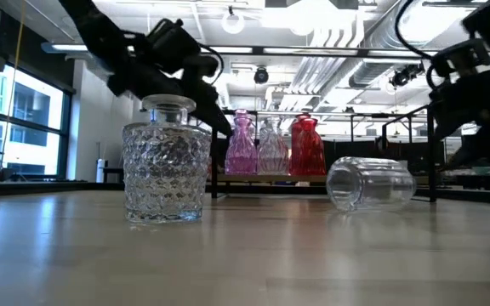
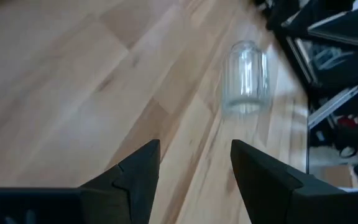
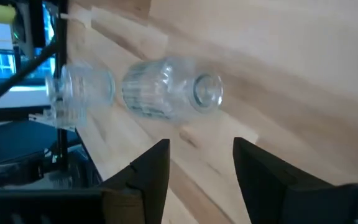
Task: Sort vases onto shelf
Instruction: Put the transparent vase on the shelf
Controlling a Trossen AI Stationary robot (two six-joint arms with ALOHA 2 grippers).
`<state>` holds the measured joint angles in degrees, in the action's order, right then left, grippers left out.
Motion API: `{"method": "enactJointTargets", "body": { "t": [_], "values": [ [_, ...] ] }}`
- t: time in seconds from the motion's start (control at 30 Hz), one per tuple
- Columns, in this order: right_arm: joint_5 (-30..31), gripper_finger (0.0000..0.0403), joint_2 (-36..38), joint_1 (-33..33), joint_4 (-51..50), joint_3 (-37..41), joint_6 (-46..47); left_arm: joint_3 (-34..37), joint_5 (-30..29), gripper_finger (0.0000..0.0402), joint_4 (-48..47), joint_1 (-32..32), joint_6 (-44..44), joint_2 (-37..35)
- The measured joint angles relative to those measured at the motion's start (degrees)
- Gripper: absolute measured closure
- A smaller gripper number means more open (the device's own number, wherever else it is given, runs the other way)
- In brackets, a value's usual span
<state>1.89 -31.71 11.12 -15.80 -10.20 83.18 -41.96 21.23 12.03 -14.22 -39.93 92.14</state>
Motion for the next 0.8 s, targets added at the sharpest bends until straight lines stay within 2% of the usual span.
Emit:
{"method": "enactJointTargets", "body": {
  "t": [0.17, 0.43, 0.6, 0.8],
  "values": [
    [-4.1, 0.0245, -4.5, -5.4, 6.1, 0.0, -4.7, -1.1, 0.1, 0.0215, 3.8, 0.0, -1.3, 4.9],
    [-10.2, 0.0245, -14.9, -12.7, 16.1, 0.0, -11.5, -8.2, 0.3, 0.0215, 4.3, 0.9, 1.1, 9.8],
    [-13.4, 0.0245, -22.2, -14.5, 23.0, -0.1, -13.5, -9.7, 0.5, 0.0215, 4.2, 1.5, 1.1, 10.4],
    [-13.5, 0.0245, -29.7, -14.6, 30.6, -0.3, -15.1, -9.7, 0.3, 0.0215, 3.0, 1.6, 1.0, 10.4]
  ]
}}
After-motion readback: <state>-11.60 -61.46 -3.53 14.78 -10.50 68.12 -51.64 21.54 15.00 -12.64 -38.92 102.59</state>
